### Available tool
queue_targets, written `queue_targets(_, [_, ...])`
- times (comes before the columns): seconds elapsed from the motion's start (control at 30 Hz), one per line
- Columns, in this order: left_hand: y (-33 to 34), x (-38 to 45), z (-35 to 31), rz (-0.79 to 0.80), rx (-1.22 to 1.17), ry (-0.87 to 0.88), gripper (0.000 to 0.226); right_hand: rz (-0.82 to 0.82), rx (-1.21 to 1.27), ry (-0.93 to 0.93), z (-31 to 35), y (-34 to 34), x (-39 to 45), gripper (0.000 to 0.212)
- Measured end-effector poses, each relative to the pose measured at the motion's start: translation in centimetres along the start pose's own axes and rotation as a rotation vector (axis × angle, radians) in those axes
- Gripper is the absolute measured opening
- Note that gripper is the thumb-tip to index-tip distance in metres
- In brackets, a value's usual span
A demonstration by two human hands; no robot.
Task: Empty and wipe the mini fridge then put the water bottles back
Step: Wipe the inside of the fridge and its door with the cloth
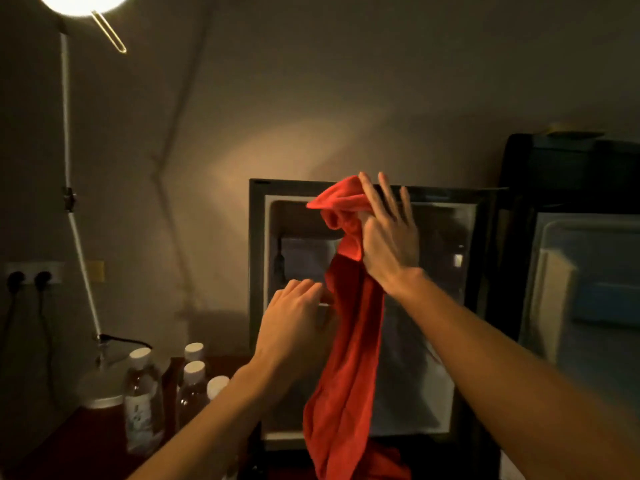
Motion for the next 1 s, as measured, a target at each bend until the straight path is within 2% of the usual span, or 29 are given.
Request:
queue_targets(0.23, [1.1,0.1,-2.6,0.025,-0.017,0.041,0.023,0.057,-0.03,0.228,-9.0,-1.8,-2.7,0.034])
queue_targets(0.37, [1.7,0.1,-3.4,0.031,-0.031,0.051,0.027,0.041,-0.079,0.428,-10.2,-3.2,-1.9,0.026])
queue_targets(0.47, [2.2,0.0,-3.6,0.058,-0.039,0.059,0.026,-0.014,-0.098,0.415,-10.0,-2.8,-1.4,0.014])
queue_targets(0.6, [2.8,0.0,-3.2,0.064,-0.046,0.065,0.022,-0.076,0.219,0.419,-9.6,-2.7,-1.3,0.017])
queue_targets(0.67, [3.2,-0.1,-3.1,0.058,-0.049,0.071,0.021,-0.156,0.192,0.428,-9.8,-2.7,-1.9,0.022])
queue_targets(0.77, [3.9,-0.4,-2.6,0.078,-0.068,0.087,0.03,-0.192,0.316,0.516,-10.6,-0.8,-3.0,0.031])
queue_targets(0.93, [4.9,-0.3,-1.4,0.096,-0.074,0.093,0.028,-0.304,0.57,0.69,-11.0,0.1,-2.7,0.027])
queue_targets(1.0, [5.1,-0.2,-1.3,0.081,-0.084,0.105,0.03,-0.325,0.628,0.668,-11.2,-0.2,-2.5,0.026])
Point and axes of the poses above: each hand's wrist, its own x-axis towards the middle knuckle, its own y-axis out of the palm, z = x × y, the point moved 2 cm from there along x, towards the middle knuckle, and after that the axes turned 4 degrees about y, right-handed, at the moved point
